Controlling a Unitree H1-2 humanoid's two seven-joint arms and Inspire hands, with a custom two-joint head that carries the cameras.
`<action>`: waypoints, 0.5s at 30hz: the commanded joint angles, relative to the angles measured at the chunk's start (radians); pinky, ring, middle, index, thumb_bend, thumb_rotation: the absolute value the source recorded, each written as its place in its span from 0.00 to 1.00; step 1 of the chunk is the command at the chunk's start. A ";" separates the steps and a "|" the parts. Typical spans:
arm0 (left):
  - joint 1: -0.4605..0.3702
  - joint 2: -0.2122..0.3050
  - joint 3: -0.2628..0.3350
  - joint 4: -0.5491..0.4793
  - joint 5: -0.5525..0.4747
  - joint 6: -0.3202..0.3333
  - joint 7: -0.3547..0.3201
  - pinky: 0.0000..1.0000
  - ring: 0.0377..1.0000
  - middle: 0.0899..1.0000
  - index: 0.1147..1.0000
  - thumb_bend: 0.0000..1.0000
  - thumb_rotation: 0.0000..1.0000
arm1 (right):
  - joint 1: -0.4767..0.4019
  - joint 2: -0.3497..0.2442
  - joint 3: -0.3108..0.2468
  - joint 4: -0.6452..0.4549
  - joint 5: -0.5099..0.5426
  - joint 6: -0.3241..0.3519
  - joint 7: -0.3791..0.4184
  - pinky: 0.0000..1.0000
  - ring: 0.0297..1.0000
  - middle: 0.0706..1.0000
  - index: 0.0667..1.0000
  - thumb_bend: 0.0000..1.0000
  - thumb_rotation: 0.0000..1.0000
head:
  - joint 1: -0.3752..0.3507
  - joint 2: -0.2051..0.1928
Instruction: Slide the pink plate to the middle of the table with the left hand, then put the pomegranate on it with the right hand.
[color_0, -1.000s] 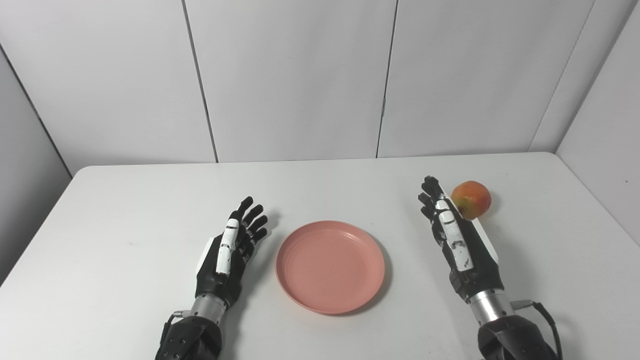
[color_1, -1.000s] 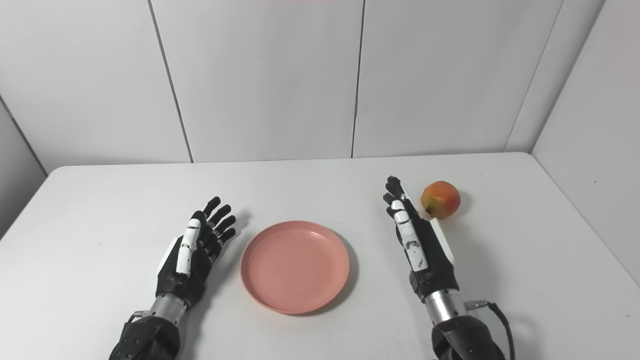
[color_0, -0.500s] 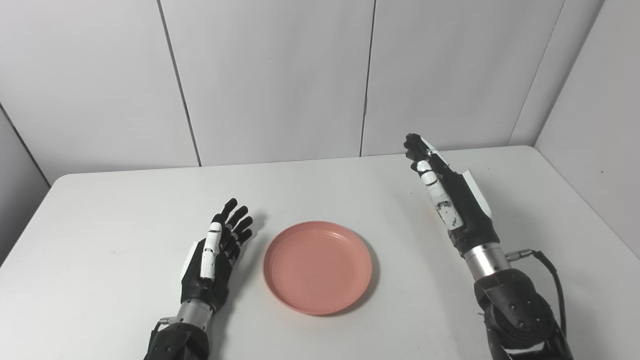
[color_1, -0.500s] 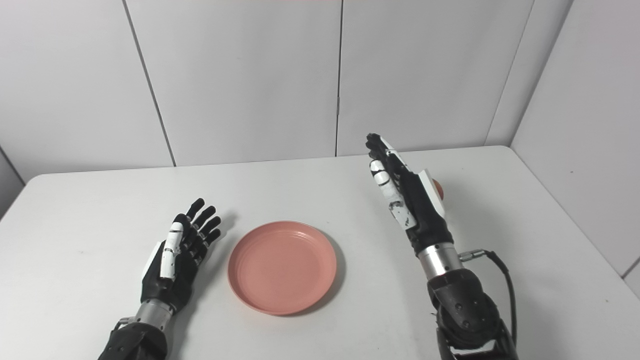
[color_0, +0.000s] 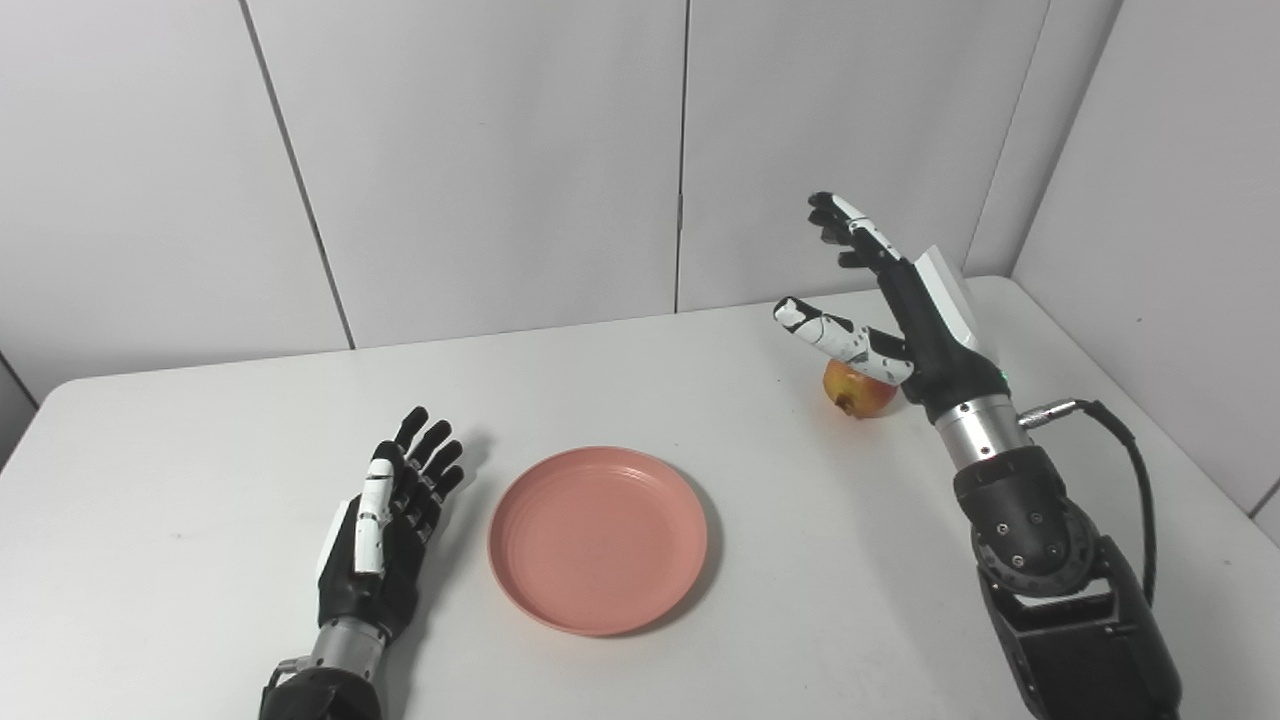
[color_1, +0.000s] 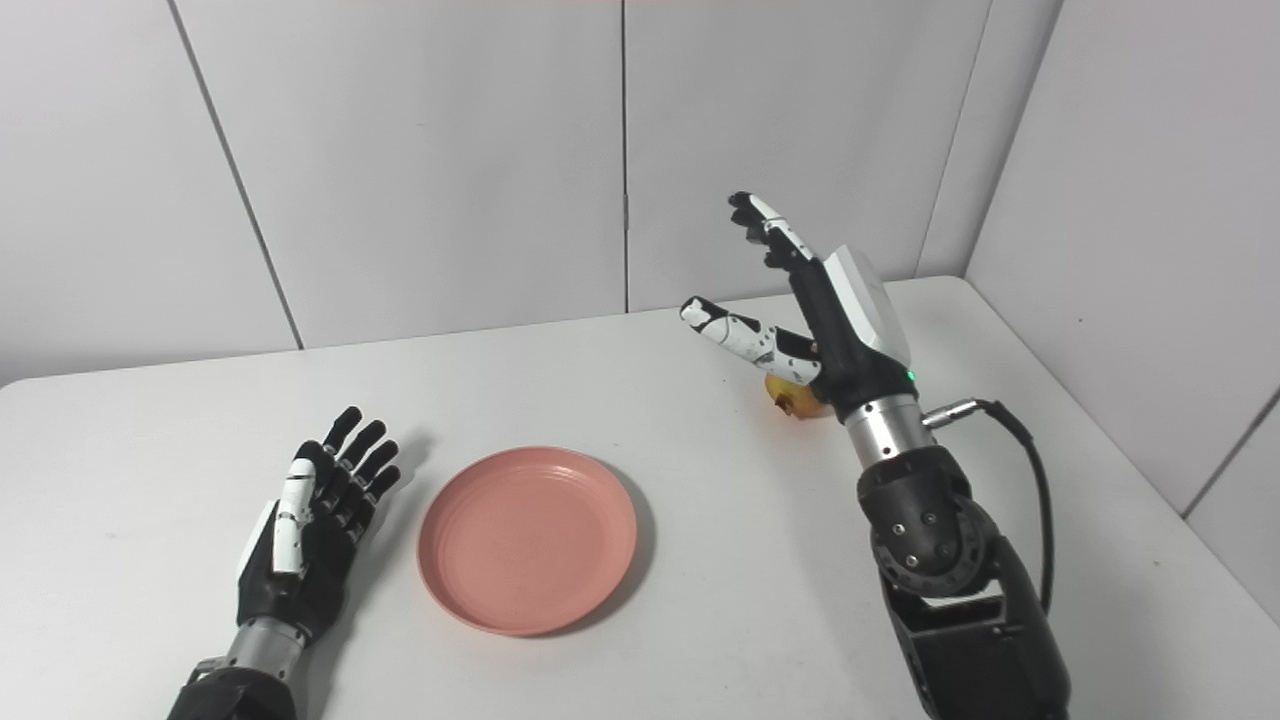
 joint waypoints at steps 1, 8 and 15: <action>0.017 0.016 0.006 0.045 -0.003 0.022 -0.003 0.95 0.92 0.93 0.92 0.37 1.00 | -0.062 -0.055 -0.017 -0.013 -0.019 0.014 0.014 0.84 0.88 0.89 0.91 0.80 0.59 | -0.004 0.001; 0.018 0.020 0.010 0.040 -0.014 0.031 -0.004 0.95 0.93 0.93 0.92 0.37 1.00 | -0.092 -0.162 -0.010 0.011 -0.058 0.079 0.112 0.85 0.90 0.93 0.95 0.88 0.45 | -0.015 0.004; 0.017 0.025 0.011 0.041 -0.020 0.040 -0.002 0.95 0.92 0.92 0.91 0.37 1.00 | -0.117 -0.239 0.002 0.076 -0.077 0.101 0.170 0.85 0.92 0.96 0.97 0.94 0.38 | -0.030 0.001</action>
